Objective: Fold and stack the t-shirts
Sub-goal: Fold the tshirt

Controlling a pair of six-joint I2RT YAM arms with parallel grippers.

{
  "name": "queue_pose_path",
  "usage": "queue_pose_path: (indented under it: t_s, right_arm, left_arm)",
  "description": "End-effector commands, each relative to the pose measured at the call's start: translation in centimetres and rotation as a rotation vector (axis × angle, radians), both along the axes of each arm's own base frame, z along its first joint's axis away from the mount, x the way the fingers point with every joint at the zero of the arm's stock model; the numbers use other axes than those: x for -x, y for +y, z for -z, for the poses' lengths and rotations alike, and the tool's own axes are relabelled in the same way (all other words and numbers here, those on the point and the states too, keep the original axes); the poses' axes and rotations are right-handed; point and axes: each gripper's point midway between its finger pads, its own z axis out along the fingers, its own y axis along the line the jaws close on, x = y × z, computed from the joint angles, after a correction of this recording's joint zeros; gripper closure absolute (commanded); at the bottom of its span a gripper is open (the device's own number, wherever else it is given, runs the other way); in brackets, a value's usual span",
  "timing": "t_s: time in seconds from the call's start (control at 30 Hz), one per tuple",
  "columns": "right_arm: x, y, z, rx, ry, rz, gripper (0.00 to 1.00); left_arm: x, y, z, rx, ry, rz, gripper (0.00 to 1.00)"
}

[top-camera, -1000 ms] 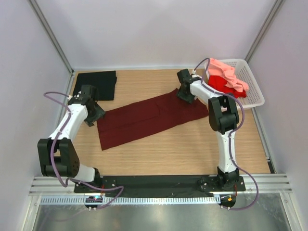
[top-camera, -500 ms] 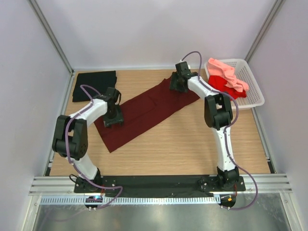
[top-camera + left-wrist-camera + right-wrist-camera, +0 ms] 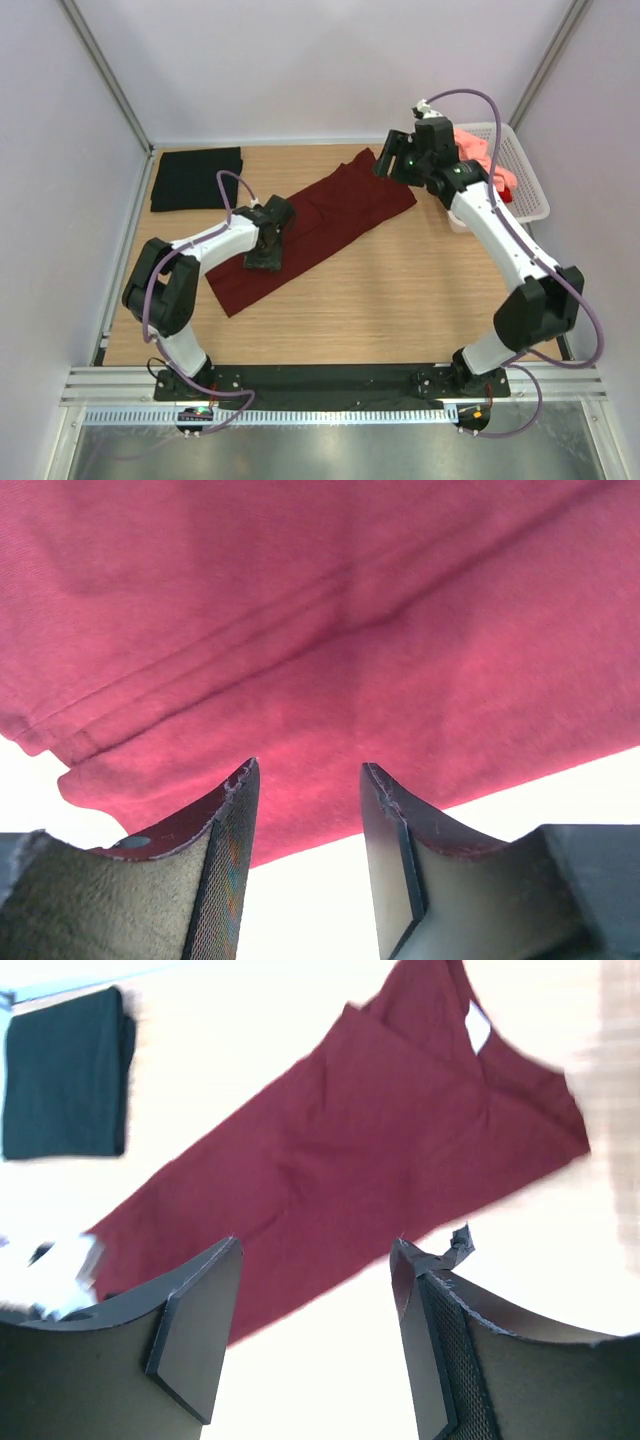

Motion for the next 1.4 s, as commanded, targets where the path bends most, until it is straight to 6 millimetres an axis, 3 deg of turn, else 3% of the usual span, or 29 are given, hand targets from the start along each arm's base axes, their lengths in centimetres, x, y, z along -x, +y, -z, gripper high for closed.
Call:
queue_pose_path:
  t_s: [0.0, 0.17, 0.4, 0.67, 0.87, 0.93, 1.03, 1.17, 1.3, 1.37]
  right_arm:
    - [3.1, -0.3, 0.9, -0.029, 0.044, -0.013, 0.31]
    - [5.9, -1.3, -1.5, -0.049, -0.009, -0.008, 0.31]
    - [7.3, -1.8, -2.3, -0.056, -0.022, -0.003, 0.30]
    - [8.6, -2.7, -3.9, -0.066, -0.070, 0.009, 0.28]
    - [9.4, -4.5, -5.0, -0.043, -0.103, 0.043, 0.27]
    - [9.6, -4.9, -4.8, -0.035, -0.099, 0.046, 0.27]
    - [10.0, -5.4, -4.6, -0.024, -0.090, 0.051, 0.27]
    - [9.9, -6.7, -3.6, 0.011, -0.066, 0.103, 0.26]
    - [9.2, -7.7, -1.1, -0.002, 0.009, 0.140, 0.26]
    - [8.7, -6.8, -0.2, -0.069, 0.050, 0.115, 0.26]
  left_arm:
    - [-0.3, -1.4, -1.2, 0.005, -0.057, 0.095, 0.53]
    - [0.7, -3.3, -1.1, -0.001, -0.086, 0.227, 0.52]
    - [1.5, -5.2, 0.3, -0.019, -0.048, 0.365, 0.53]
    - [0.9, -4.6, 1.5, -0.104, -0.034, 0.376, 0.56]
    - [0.9, -5.0, 2.2, -0.120, -0.029, 0.392, 0.67]
    - [1.0, -5.3, 2.3, -0.113, -0.018, 0.392, 0.80]
    - [1.8, -6.6, 2.0, -0.105, -0.016, 0.413, 0.90]
    - [3.7, -8.5, 1.3, -0.090, 0.013, 0.421, 0.91]
    - [6.0, -9.8, 0.8, -0.071, 0.059, 0.387, 0.88]
    - [7.1, -11.0, 0.9, -0.031, 0.084, 0.383, 0.87]
